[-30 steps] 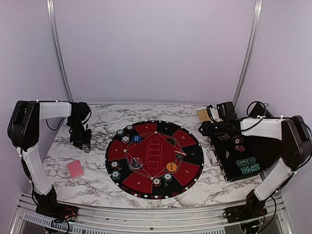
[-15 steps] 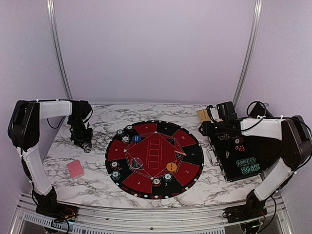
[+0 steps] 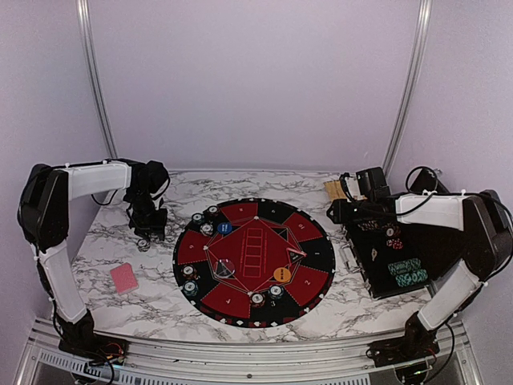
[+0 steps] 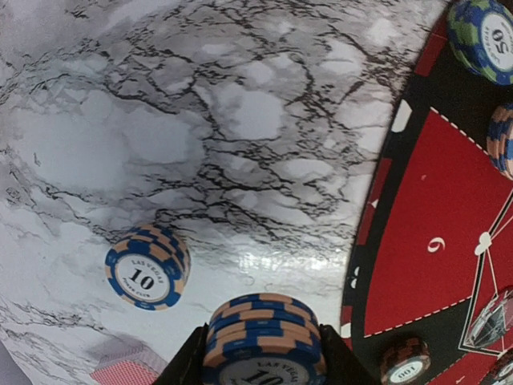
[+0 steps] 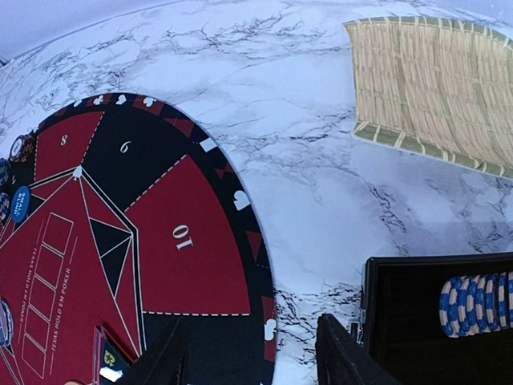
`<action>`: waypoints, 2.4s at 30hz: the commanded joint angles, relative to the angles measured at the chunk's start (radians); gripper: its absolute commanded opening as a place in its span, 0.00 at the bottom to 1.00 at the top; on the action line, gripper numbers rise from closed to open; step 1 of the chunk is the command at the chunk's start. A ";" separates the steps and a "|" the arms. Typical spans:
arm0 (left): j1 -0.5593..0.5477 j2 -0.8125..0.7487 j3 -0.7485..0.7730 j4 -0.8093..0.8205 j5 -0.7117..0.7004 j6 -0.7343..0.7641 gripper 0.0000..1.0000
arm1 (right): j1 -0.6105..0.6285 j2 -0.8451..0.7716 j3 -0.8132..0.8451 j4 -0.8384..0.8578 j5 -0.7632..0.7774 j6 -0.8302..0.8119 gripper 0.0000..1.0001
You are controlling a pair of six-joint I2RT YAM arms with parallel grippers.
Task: Distribute texas hold em gaming equipment
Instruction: Place the poker chips pile at the big blind area.
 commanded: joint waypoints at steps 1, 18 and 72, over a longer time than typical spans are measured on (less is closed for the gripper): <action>-0.059 -0.002 0.044 -0.044 -0.010 -0.034 0.38 | -0.010 -0.010 0.019 0.002 0.010 0.005 0.53; -0.298 0.063 0.173 -0.081 0.005 -0.113 0.38 | -0.009 -0.023 0.020 -0.001 0.014 0.004 0.53; -0.957 0.368 0.495 -0.054 0.012 -0.426 0.38 | -0.010 -0.091 0.027 -0.023 0.062 -0.012 0.53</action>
